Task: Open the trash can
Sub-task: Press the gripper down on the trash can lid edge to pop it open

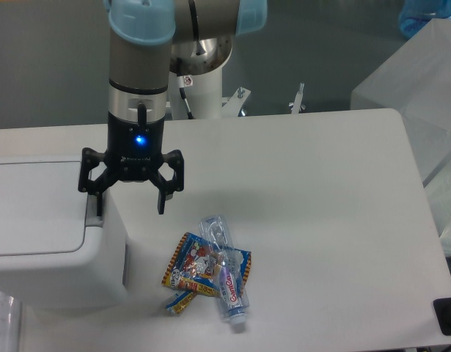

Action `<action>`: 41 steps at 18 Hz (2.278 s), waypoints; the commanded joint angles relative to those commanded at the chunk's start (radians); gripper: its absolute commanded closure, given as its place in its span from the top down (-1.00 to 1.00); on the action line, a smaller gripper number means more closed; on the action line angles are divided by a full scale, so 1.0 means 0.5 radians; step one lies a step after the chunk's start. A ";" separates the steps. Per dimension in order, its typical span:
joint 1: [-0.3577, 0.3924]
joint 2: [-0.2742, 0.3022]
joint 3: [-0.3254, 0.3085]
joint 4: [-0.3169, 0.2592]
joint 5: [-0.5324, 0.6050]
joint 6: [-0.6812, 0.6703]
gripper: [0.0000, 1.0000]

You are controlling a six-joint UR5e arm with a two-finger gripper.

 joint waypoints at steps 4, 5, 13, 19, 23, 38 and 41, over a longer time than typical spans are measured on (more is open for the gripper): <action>0.003 -0.003 0.000 0.000 0.000 0.000 1.00; 0.000 0.000 0.000 0.000 0.000 0.000 1.00; 0.003 0.000 0.000 0.003 0.003 0.006 1.00; 0.003 -0.006 0.000 0.012 0.003 0.006 1.00; 0.003 -0.009 0.000 0.021 0.006 0.009 1.00; 0.003 0.003 -0.006 0.018 0.006 0.012 1.00; 0.021 0.015 0.043 0.040 0.003 0.018 1.00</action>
